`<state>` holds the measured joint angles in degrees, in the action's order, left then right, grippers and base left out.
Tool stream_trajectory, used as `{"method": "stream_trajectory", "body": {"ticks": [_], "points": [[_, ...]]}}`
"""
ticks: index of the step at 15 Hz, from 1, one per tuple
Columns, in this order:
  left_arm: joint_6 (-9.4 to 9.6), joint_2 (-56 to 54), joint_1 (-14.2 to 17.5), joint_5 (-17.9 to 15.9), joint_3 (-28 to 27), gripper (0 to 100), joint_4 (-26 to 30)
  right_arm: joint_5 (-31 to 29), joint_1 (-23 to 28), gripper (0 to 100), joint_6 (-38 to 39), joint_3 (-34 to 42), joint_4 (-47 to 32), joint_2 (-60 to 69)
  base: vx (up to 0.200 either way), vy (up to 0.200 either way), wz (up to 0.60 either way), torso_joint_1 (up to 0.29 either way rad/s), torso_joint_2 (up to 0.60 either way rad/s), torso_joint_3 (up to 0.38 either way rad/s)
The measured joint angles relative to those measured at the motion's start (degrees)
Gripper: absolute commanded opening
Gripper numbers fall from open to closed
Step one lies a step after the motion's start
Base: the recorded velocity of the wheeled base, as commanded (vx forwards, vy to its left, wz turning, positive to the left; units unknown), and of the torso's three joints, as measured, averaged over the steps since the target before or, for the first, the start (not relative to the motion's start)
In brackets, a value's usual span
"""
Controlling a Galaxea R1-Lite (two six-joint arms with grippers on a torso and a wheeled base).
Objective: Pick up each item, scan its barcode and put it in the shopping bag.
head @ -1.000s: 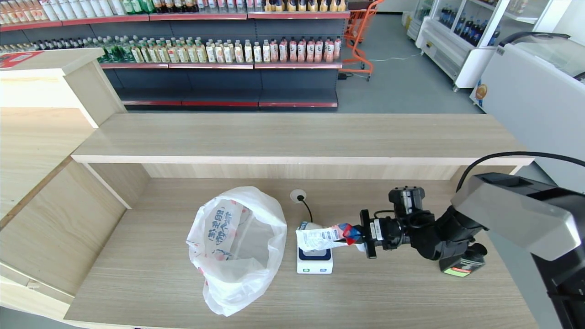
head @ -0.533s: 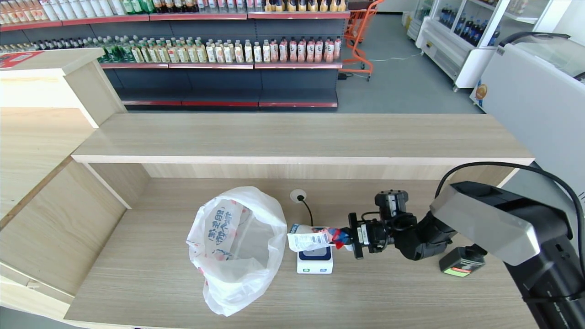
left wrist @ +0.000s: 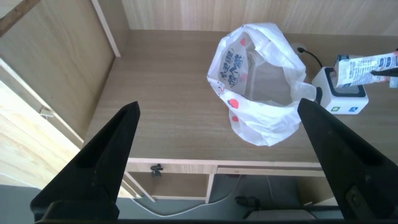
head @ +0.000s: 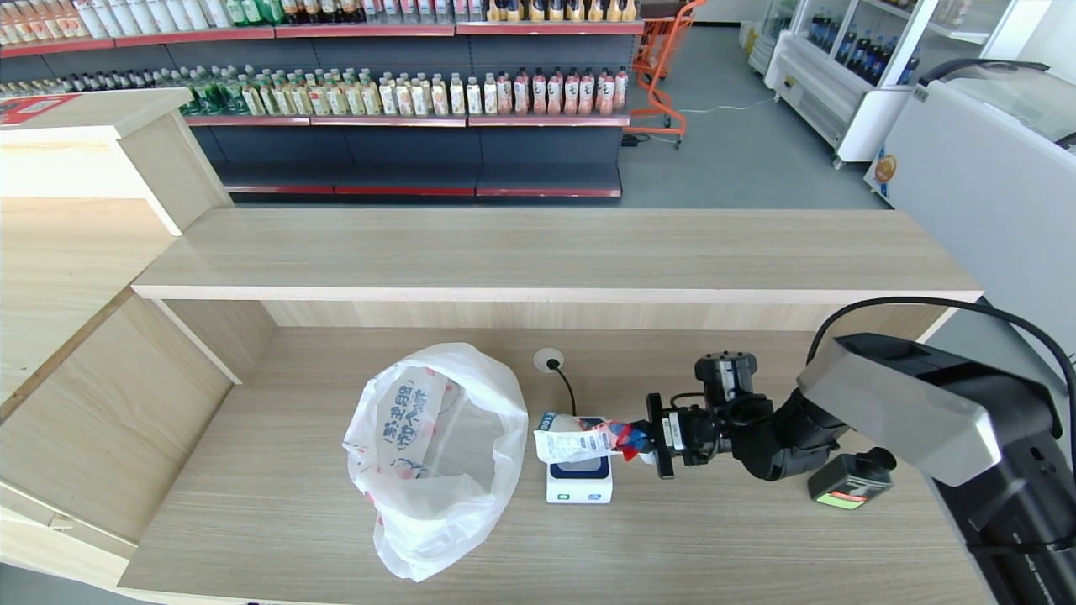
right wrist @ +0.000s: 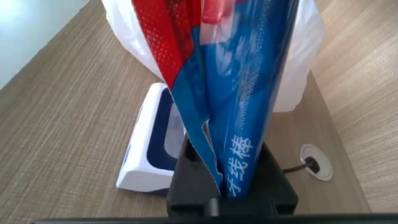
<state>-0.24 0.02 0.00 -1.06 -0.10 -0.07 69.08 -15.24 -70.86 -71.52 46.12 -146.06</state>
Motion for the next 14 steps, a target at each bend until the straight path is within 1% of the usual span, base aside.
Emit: {"method": "stream_trajectory", "body": {"ticks": [2, 4, 5, 6, 7, 8, 9, 10, 11, 13, 14], "points": [[0.0, 0.0, 0.0, 0.0, 0.0, 100, 0.0, -0.09, 1.32, 0, 3.54, 1.21, -1.07, 2.29, 0.0, 0.0, 0.0, 0.0, 0.0, 0.0], [0.02, 0.0, 0.0, 0.0, 0.0, 100, 0.0, -0.11, 4.17, 0, 10.87, 4.08, -1.69, 8.02, 0.0, 0.0, 0.0, 0.0, 0.0, 0.0], [0.02, 0.0, 0.0, 0.0, 0.0, 100, 0.0, -0.15, 5.73, 0, 17.23, 5.86, -1.89, 11.79, 0.0, 0.0, 0.0, 0.0, 0.0, 0.0], [0.02, 0.0, 0.0, 0.0, 0.0, 100, 0.0, -0.74, 7.41, 0, 26.55, 8.05, -1.84, 16.7, 0.0, 0.0, 0.0, 0.0, 0.0, 0.0], [0.0, 0.0, 0.0, 0.02, 0.0, 100, 0.0, -2.68, 8.87, 0, 36.77, 10.62, -1.87, 21.75, 0.0, 0.0, 0.0, 0.0, 0.0, 0.0], [0.0, 0.0, 0.0, 0.02, 0.0, 100, 0.0, -6.49, 10.07, 0, 49.57, 13.59, -1.95, 27.01, 0.0, 0.0, 0.0, 0.0, 0.0, 0.0], [0.02, 0.0, 0.0, 0.0, 0.0, 100, 0.0, -12.62, 10.81, 0, 63.98, 17.07, -2.3, 32.66, 0.0, 0.0, 0.0, 0.0, 0.0, 0.0], [0.0, 0.0, 0.0, 0.0, 0.0, 100, 0.0, -18.92, 10.92, 0, 74.39, 20.29, -3.06, 37.68, 0.0, 0.0, 0.0, 0.0, 0.0, 0.0], [0.0, 0.0, 0.0, 0.02, 0.0, 100, 0.0, -24.02, 10.86, 0, 80.41, 23.34, -5.64, 42.45, 0.0, 0.0, 0.0, 0.0, 0.0, 0.0], [0.02, 0.0, 0.0, 0.02, 0.0, 100, 0.0, -32.38, 10.78, 0, 84.96, 28.78, -15.32, 51.74, 0.0, 0.0, 0.0, 0.0, 0.0, 0.0], [0.06, 0.0, 0.0, 0.02, 0.0, 100, 0.0, -34.55, 10.7, 0, 86.76, 30.89, -19.57, 55.87, 0.0, 0.0, 0.0, 0.0, 0.0, 0.0]]}}
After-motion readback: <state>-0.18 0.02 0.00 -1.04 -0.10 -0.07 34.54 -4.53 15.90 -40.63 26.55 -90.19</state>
